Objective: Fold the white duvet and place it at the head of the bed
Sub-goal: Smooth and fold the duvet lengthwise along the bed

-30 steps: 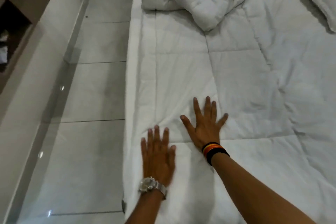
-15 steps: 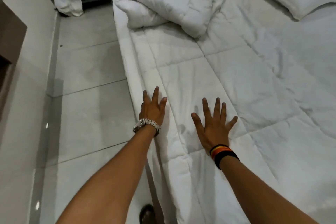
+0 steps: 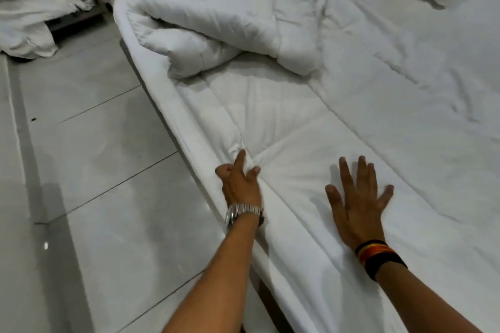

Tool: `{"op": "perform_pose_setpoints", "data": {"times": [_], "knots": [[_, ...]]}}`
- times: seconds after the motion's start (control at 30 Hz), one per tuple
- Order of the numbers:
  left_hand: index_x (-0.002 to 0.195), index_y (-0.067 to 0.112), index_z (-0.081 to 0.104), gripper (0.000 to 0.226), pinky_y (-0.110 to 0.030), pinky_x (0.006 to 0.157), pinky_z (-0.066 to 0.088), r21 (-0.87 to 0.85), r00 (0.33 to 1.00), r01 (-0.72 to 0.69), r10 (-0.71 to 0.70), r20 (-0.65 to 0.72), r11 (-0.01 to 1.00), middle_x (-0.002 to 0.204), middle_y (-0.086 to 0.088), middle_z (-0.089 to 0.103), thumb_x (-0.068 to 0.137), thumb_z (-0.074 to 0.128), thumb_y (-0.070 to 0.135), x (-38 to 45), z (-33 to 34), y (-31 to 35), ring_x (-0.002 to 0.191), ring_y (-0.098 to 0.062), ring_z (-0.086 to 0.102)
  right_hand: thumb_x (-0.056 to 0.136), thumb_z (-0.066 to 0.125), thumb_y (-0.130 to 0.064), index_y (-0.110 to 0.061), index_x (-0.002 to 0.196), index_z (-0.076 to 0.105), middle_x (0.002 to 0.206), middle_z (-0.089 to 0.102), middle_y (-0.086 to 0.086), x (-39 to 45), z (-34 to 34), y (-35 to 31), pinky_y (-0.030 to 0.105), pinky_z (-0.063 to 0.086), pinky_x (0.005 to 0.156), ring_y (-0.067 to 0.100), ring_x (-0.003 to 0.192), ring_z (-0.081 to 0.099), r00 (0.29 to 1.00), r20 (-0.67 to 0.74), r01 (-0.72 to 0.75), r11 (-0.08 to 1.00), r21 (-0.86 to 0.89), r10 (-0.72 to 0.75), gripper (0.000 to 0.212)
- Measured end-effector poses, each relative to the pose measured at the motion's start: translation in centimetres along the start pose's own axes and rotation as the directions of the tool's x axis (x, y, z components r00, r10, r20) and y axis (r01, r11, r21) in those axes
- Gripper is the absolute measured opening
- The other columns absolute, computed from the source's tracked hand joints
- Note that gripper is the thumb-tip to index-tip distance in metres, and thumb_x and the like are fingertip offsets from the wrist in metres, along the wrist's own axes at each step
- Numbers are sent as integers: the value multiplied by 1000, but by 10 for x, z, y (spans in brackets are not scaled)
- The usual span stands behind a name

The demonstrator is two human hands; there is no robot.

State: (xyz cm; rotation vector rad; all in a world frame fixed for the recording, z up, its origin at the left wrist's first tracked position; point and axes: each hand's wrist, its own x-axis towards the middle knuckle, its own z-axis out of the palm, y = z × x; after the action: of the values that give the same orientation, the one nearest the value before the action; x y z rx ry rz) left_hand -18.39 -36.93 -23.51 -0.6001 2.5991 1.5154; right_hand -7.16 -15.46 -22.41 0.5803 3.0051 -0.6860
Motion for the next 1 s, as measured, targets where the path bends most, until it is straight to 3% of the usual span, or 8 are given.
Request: {"op": "perform_pose_setpoints", "data": {"times": [0.13, 0.2, 0.33, 0.43, 0.53, 0.77, 0.9, 1.0], "knots": [[144, 34, 60, 53, -38, 98, 53, 61, 1000, -20, 20, -4, 998, 125, -5, 42, 96, 74, 20, -6, -6, -1, 90, -17, 58, 95, 10, -74, -35, 168, 11, 177, -5, 6, 39, -9, -20, 69, -12, 122, 23, 163, -10, 998, -10, -65, 998, -10, 64, 82], [149, 33, 55, 53, -45, 101, 51, 259, 994, -89, 102, -39, 962, 146, -10, 38, 99, 69, 31, -8, -3, 4, 109, -28, 61, 97, 11, -73, -33, 168, 13, 177, -2, 8, 72, -14, -24, 71, -9, 122, 27, 163, -6, 998, -47, -33, 998, -49, 31, 82], [156, 31, 45, 61, -63, 114, 27, 529, 936, -288, 352, -22, 798, 171, -17, 15, 100, 52, 51, 16, 10, 24, 151, -44, 26, 96, 11, -76, -36, 168, 9, 177, -4, 8, 163, -20, -14, 73, -7, 121, 29, 163, -7, 995, -81, -75, 987, -145, 64, 83], [160, 30, 38, 66, -60, 122, 17, 541, 839, -525, 504, 204, 657, 174, -14, 15, 100, 46, 56, 57, 39, 55, 160, -38, 10, 95, 12, -79, -38, 168, 4, 177, -9, 8, 236, -28, 0, 76, -7, 119, 30, 162, -10, 992, -77, -116, 971, -210, 101, 84], [163, 29, 33, 69, -58, 126, 14, 537, 769, -630, 548, 329, 561, 174, -12, 13, 100, 45, 55, 101, 65, 72, 161, -36, 5, 92, 9, -85, -40, 167, 0, 176, -12, 8, 305, -36, 17, 79, -12, 116, 32, 162, -12, 986, -97, -155, 950, -271, 133, 88], [163, 25, 32, 79, -57, 126, 15, 554, 692, -704, 605, 393, 445, 174, -11, 14, 94, 40, 62, 144, 70, 33, 160, -38, 16, 83, 2, -98, -50, 163, -8, 176, -15, -5, 392, -43, 111, 76, -15, 115, 19, 161, -19, 903, -127, -430, 868, -249, 411, 94], [160, 21, 39, 78, -60, 124, 20, 563, 698, -695, 608, 379, 447, 173, -14, 20, 92, 42, 59, 144, 72, 31, 158, -39, 21, 83, 6, -99, -54, 161, -11, 176, -16, -5, 425, -50, 121, 76, -22, 113, 20, 160, -20, 907, -178, -415, 885, -210, 383, 92], [159, 21, 41, 75, -62, 123, 25, 583, 688, -696, 620, 378, 418, 172, -15, 24, 94, 43, 58, 146, 75, 34, 157, -40, 25, 77, 0, -101, -54, 160, -15, 175, -18, -5, 438, -58, 116, 76, -19, 114, 20, 160, -20, 869, -40, -489, 843, -225, 493, 97]]}}
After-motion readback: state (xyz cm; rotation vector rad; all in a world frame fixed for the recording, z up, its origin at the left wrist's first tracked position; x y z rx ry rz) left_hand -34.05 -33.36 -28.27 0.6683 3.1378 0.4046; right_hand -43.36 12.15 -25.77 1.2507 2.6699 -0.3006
